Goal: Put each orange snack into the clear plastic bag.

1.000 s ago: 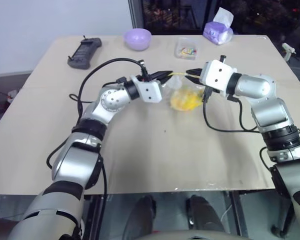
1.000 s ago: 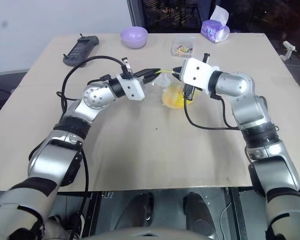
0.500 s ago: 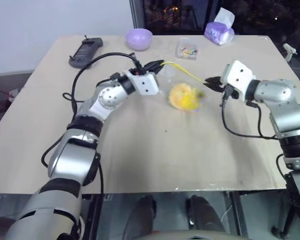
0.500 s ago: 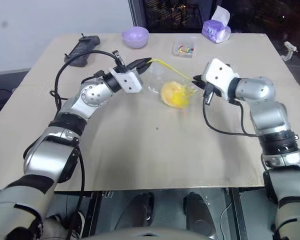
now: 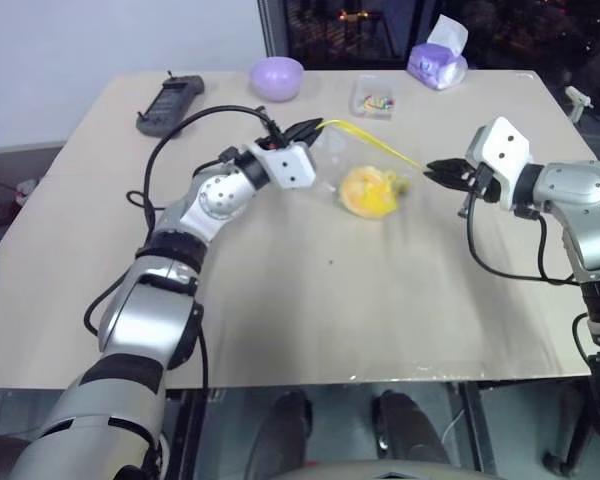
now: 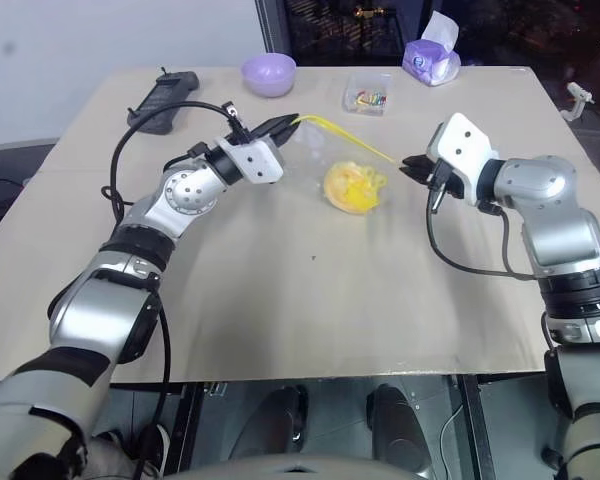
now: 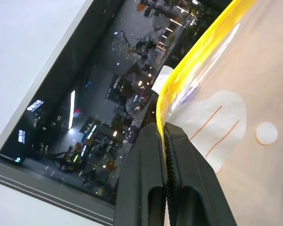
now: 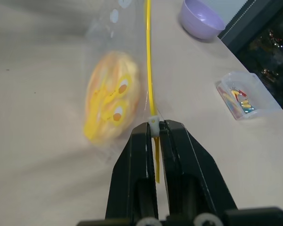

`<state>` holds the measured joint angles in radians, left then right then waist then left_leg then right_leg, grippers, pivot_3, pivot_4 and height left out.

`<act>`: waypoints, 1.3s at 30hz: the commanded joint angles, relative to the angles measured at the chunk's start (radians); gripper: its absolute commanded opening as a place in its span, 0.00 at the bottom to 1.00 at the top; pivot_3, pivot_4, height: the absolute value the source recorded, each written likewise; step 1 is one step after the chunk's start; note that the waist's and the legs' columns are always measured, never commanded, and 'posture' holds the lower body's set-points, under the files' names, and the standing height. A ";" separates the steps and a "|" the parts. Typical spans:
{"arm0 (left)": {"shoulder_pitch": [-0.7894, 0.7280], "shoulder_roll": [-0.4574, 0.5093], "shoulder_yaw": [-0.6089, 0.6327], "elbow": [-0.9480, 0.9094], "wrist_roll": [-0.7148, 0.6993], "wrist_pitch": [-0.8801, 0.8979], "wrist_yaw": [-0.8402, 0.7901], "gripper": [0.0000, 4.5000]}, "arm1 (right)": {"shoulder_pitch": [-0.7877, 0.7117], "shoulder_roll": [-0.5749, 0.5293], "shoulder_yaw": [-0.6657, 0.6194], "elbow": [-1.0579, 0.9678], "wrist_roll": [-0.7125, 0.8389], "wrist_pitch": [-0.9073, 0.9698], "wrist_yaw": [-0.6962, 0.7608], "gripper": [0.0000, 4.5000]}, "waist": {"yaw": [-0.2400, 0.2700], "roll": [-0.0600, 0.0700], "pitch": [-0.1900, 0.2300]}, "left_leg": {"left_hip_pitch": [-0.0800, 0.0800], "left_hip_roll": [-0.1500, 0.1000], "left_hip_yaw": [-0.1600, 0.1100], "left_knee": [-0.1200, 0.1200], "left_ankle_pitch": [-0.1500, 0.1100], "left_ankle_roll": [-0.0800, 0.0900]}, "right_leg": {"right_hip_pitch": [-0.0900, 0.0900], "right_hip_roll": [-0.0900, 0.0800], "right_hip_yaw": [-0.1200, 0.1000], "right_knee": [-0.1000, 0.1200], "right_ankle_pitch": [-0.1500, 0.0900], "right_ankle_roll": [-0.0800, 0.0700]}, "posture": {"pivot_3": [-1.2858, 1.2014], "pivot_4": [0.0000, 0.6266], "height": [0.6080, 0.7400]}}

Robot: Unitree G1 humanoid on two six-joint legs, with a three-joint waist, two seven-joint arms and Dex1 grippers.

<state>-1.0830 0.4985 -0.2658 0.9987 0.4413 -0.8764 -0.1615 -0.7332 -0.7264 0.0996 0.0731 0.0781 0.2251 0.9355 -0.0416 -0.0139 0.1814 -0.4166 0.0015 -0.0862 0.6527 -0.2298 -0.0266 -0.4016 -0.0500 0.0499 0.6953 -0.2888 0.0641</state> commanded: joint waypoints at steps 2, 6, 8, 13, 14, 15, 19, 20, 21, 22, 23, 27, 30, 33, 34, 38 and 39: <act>-0.091 -0.027 0.028 0.035 0.006 0.023 0.110 0.00 | -0.113 0.055 -0.030 0.093 -0.044 -0.083 -0.113 0.06 | -0.002 0.000 0.000 | 0.000 0.000 0.000 0.000 0.000 0.000 | 0.000 0.000 0.000 0.000 0.000 0.000 | 0.52 0.24 1.00; -0.149 -0.027 0.018 0.076 0.045 0.031 0.217 0.00 | -0.222 0.092 -0.039 0.224 -0.107 -0.166 -0.230 0.06 | -0.002 0.000 0.000 | 0.000 0.000 0.000 0.000 0.000 -0.001 | -0.001 0.000 0.000 0.000 0.000 0.000 | 0.52 0.24 1.00; -0.150 -0.025 0.022 0.085 0.038 0.023 0.234 0.00 | -0.241 0.089 -0.045 0.251 -0.118 -0.173 -0.253 0.06 | -0.001 0.000 0.000 | 0.000 0.000 0.000 -0.001 0.001 -0.002 | -0.001 0.000 0.000 0.000 0.000 0.000 | 0.52 0.24 1.00; 0.021 0.003 0.038 -0.047 -0.108 -0.016 0.013 0.00 | -0.033 0.015 -0.033 0.013 -0.009 -0.046 -0.067 0.06 | 0.002 0.000 0.000 | -0.001 0.000 0.001 -0.003 0.002 -0.004 | -0.001 0.000 0.000 -0.003 0.000 0.000 | 0.52 0.24 1.00; 0.081 0.010 0.028 -0.102 -0.167 0.023 -0.105 0.00 | 0.017 0.007 -0.033 -0.034 0.008 -0.017 -0.051 0.06 | 0.001 0.000 0.000 | -0.002 0.000 0.001 -0.004 0.002 -0.004 | -0.002 -0.001 0.000 -0.002 0.000 0.000 | 0.52 0.24 1.00; 0.167 0.015 0.012 -0.183 -0.258 0.068 -0.244 0.00 | 0.078 -0.002 -0.035 -0.085 0.027 0.017 -0.037 0.06 | 0.000 0.000 0.000 | -0.003 0.000 0.001 -0.004 0.002 -0.004 | -0.002 -0.001 0.000 -0.002 0.000 0.000 | 0.52 0.24 1.00; 0.404 0.057 -0.025 -0.410 -0.375 0.180 -0.497 0.00 | 0.207 -0.036 -0.046 -0.176 0.039 0.097 -0.030 0.06 | -0.007 0.001 0.000 | -0.003 0.001 0.002 -0.003 0.002 -0.004 | -0.004 -0.001 0.002 -0.001 0.000 0.000 | 0.52 0.24 1.00; 0.473 0.060 -0.026 -0.478 -0.412 0.245 -0.536 0.00 | 0.245 -0.050 -0.045 -0.181 0.030 0.106 -0.030 0.06 | -0.006 0.001 0.000 | -0.003 0.001 0.002 -0.003 0.002 -0.004 | -0.004 -0.001 0.002 -0.001 0.000 0.000 | 0.52 0.24 1.00; 0.524 0.060 -0.022 -0.535 -0.434 0.298 -0.558 0.00 | 0.276 -0.064 -0.043 -0.190 0.024 0.112 -0.026 0.06 | -0.004 0.001 0.000 | -0.002 0.001 0.002 -0.002 0.001 -0.002 | -0.003 0.000 0.003 0.000 0.000 0.000 | 0.52 0.24 1.00; 0.560 0.061 -0.014 -0.584 -0.451 0.343 -0.574 0.00 | 0.298 -0.074 -0.042 -0.201 0.023 0.116 -0.024 0.06 | -0.002 0.001 0.000 | 0.000 0.001 0.002 -0.002 0.000 0.000 | -0.002 0.000 0.002 0.001 0.000 0.000 | 0.52 0.24 1.00; 0.589 0.061 -0.006 -0.628 -0.459 0.379 -0.578 0.00 | 0.321 -0.081 -0.043 -0.219 0.033 0.132 -0.017 0.06 | 0.001 0.001 0.000 | 0.001 0.001 0.002 -0.001 0.000 0.000 | -0.001 0.000 0.002 0.001 0.000 0.000 | 0.52 0.24 1.00; 0.695 0.053 0.016 -0.786 -0.484 0.545 -0.579 0.32 | 0.389 -0.072 -0.078 -0.250 0.095 0.205 -0.020 0.46 | 0.002 0.001 -0.001 | 0.007 0.001 -0.001 0.001 0.000 0.001 | 0.008 0.000 0.000 0.001 0.000 0.000 | 0.52 0.24 1.00; 0.773 0.057 0.072 -0.914 -0.566 0.676 -0.579 0.64 | 0.459 -0.107 -0.141 -0.252 0.164 0.231 0.041 0.68 | 0.003 0.001 -0.001 | 0.007 0.001 -0.001 0.001 0.000 0.001 | 0.009 0.000 -0.001 0.001 0.000 0.000 | 0.52 0.24 1.00; 0.868 0.075 0.153 -1.040 -0.668 0.868 -0.563 0.92 | 0.554 -0.097 -0.255 -0.240 0.294 0.221 0.116 0.68 | 0.003 0.001 -0.001 | 0.006 0.001 -0.002 0.001 0.000 0.001 | 0.009 0.000 -0.003 -0.001 0.000 0.000 | 0.52 0.24 1.00; 0.887 0.078 0.168 -1.068 -0.682 0.915 -0.558 0.99 | 0.574 -0.093 -0.274 -0.238 0.317 0.210 0.130 0.68 | 0.003 0.001 -0.001 | 0.005 0.002 -0.003 0.001 -0.001 0.001 | 0.009 0.000 -0.003 -0.002 0.000 0.000 | 0.52 0.24 1.00; 1.045 0.102 0.254 -1.231 -0.788 1.082 -0.557 0.99 | 0.673 -0.068 -0.316 -0.149 0.294 0.075 0.134 0.68 | 0.000 0.001 -0.001 | 0.007 0.002 -0.001 0.000 -0.001 0.001 | 0.010 0.000 -0.002 -0.002 0.000 0.000 | 0.52 0.24 1.00; 1.079 0.103 0.274 -1.262 -0.811 1.110 -0.554 0.99 | 0.683 -0.057 -0.321 -0.140 0.300 0.064 0.128 0.68 | 0.002 0.001 0.000 | 0.008 0.002 -0.001 0.000 -0.001 0.001 | 0.011 0.000 -0.002 -0.002 0.000 0.000 | 0.52 0.24 1.00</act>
<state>-0.0385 0.5904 -0.0409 -0.1672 -0.3113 0.1814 -0.7170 -0.0573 -0.7927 -0.1842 -0.0702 0.3742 0.3403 1.0634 -0.0400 -0.0133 0.1810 -0.4042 0.0034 -0.0871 0.6526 -0.2305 -0.0258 -0.3865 -0.0500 0.0482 0.6935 -0.2890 0.0639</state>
